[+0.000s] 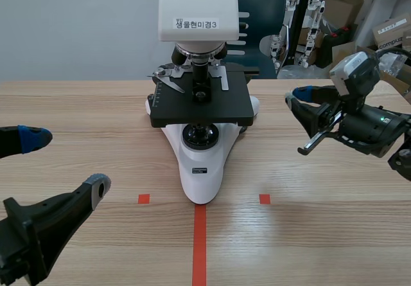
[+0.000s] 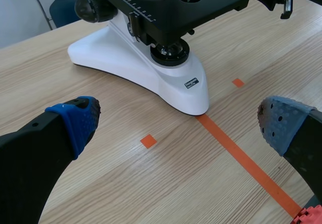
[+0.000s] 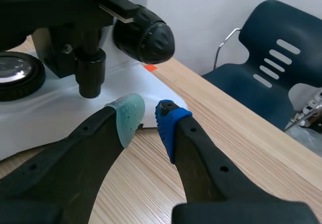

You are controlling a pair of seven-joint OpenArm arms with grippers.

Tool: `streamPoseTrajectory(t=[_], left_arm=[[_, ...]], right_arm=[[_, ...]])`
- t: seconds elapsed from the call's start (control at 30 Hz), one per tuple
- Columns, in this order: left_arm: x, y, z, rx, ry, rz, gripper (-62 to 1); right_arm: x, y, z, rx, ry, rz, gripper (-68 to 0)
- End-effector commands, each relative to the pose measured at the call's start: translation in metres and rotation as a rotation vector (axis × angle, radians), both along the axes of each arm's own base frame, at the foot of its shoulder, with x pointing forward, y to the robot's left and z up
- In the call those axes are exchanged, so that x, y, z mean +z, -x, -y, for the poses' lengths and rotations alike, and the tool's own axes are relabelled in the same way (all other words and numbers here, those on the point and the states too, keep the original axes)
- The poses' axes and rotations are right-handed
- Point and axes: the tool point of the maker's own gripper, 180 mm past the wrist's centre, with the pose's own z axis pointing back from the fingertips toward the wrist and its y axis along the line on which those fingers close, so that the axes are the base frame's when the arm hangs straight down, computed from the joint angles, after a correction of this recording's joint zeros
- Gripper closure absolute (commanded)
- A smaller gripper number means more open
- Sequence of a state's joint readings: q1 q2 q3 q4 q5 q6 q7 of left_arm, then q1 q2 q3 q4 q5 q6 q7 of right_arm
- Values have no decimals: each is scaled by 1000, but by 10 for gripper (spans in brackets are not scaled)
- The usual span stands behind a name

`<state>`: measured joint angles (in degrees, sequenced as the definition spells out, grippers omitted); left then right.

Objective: Point at the stage knob

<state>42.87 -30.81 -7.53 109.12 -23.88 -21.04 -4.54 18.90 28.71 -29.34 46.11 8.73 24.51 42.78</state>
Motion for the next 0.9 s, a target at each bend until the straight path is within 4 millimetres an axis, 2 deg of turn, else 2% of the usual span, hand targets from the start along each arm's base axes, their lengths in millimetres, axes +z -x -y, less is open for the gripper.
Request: streamPoseTrajectory(t=[0.0, 0.17, 0.53, 0.87], left_arm=[[9, -2, 4, -1, 28, 26, -623], [10, -2, 4, -1, 29, 28, -623], [10, -2, 4, -1, 29, 28, -623], [10, -2, 4, -1, 29, 28, -623]], right_arm=[[15, -7, -3, 7, -17, 40, -107], [8, -4, -16, 30, -26, 14, -6], [-12, 7, -41, 80, -2, -46, -6], [-34, 14, -31, 56, 13, -105, -6]])
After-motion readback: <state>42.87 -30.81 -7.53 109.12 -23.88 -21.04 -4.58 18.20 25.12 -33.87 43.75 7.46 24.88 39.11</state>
